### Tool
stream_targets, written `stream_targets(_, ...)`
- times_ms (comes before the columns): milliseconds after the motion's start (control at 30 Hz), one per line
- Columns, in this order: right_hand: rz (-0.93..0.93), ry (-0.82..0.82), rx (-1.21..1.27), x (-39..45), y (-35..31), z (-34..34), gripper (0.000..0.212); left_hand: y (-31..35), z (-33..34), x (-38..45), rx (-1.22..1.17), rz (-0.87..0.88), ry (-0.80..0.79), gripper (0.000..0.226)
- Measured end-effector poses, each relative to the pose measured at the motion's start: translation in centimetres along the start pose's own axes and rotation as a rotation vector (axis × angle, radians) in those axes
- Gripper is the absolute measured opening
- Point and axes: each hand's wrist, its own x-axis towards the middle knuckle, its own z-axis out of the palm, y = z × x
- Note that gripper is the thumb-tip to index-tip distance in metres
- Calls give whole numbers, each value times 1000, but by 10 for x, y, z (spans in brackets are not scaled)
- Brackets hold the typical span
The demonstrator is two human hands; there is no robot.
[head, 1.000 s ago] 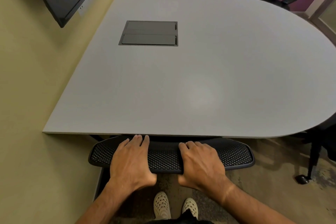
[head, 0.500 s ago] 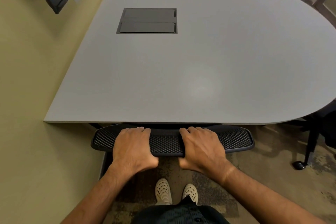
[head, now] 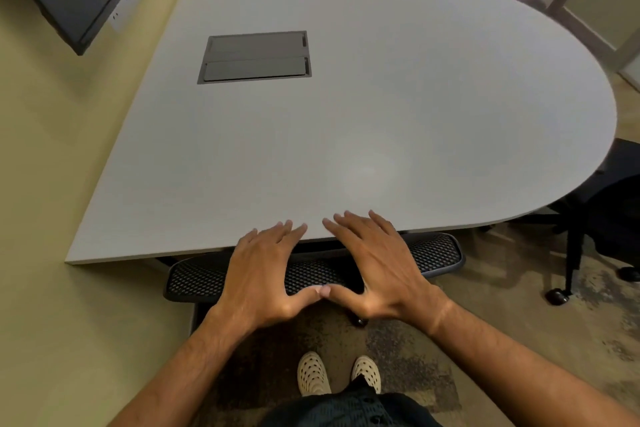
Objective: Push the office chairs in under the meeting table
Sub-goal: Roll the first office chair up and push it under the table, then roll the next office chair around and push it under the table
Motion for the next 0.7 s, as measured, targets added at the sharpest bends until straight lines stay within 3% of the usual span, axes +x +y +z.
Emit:
stream_targets(333, 220, 437, -163, 21, 41, -41, 95, 29, -25, 91, 22, 259, 300, 109)
stream_targets(700, 500, 541, -405, 18, 116, -93, 95, 100, -31, 205, 142, 412, 319, 104)
